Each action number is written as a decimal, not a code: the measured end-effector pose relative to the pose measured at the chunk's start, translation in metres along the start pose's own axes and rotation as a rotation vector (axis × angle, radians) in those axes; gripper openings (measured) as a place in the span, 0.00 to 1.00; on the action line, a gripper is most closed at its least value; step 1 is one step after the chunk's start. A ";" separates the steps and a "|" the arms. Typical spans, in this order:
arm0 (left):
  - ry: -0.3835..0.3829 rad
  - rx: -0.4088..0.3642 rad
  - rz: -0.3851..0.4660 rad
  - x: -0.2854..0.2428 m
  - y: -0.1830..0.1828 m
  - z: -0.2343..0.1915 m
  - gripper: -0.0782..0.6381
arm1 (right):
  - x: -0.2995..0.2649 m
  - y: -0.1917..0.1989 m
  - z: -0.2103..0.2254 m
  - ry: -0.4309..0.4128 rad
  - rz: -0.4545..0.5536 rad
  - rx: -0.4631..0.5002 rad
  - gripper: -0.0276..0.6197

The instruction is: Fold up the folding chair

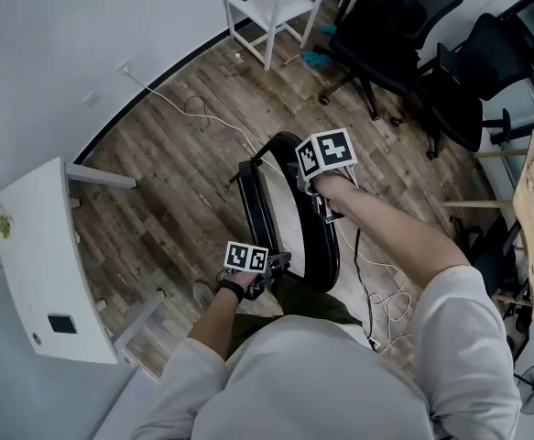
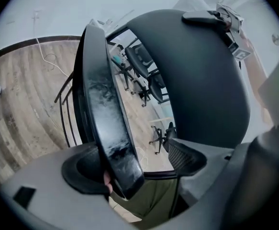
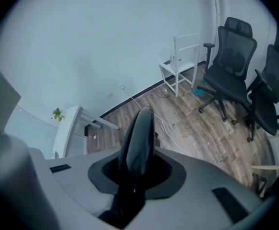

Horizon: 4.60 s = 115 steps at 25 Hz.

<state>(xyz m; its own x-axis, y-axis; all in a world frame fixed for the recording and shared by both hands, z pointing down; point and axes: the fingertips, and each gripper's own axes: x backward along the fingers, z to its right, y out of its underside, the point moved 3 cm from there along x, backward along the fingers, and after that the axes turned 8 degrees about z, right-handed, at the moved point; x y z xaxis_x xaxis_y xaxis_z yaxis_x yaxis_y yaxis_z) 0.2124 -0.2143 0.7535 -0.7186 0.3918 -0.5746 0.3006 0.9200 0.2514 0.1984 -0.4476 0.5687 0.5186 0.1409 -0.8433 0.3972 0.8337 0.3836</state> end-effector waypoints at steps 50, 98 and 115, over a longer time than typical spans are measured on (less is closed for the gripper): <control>-0.347 -0.545 0.047 0.013 -0.057 0.222 0.72 | 0.006 -0.002 -0.005 0.011 -0.009 -0.025 0.22; -0.456 -0.521 0.108 0.545 0.069 -0.082 0.57 | -0.183 0.039 -0.587 0.031 -0.032 0.070 0.18; -0.378 -0.481 0.207 0.640 0.069 -0.154 0.52 | -0.242 0.027 -0.669 0.021 -0.044 0.057 0.27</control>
<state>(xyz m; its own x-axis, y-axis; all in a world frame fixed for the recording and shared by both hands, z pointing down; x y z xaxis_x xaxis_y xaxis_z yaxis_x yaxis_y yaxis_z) -0.3235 0.0985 0.5230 -0.3792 0.6171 -0.6895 0.0311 0.7532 0.6570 -0.4227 -0.1022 0.5320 0.4836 0.1164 -0.8675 0.4624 0.8075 0.3661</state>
